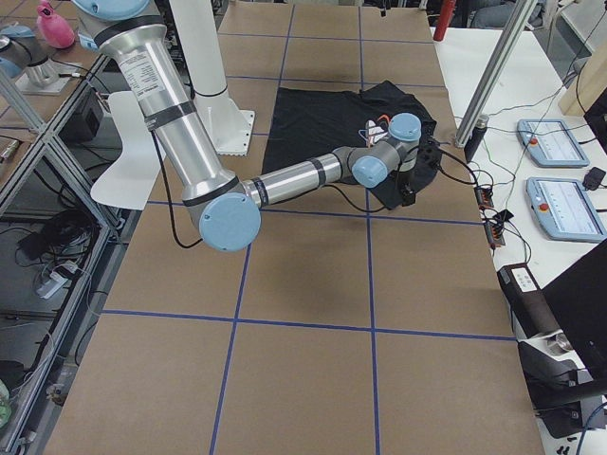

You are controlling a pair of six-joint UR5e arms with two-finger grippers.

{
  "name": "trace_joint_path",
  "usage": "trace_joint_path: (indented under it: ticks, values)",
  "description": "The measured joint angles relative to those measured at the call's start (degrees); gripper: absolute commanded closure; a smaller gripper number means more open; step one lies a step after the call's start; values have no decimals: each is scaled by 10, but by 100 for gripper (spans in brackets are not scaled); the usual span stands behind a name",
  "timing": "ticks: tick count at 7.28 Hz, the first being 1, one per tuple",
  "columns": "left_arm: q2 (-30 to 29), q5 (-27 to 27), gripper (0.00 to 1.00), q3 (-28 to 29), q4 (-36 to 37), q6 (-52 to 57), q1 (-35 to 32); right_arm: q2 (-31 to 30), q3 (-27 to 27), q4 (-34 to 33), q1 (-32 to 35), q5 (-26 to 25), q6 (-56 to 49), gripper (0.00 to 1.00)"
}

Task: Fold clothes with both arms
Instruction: 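Reach the right gripper to the black shirt's nearest sleeve and grasp it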

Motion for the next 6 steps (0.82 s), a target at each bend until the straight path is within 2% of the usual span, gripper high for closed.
trace_joint_path:
  ticks: [2,6]
  values:
    - [-3,15,1,12,-31,-39,10,24,-59,69,-30,-27,62,3]
    - [-7,22,1,12,-41,-51,15,68,-131,90,-63,-49,73,11]
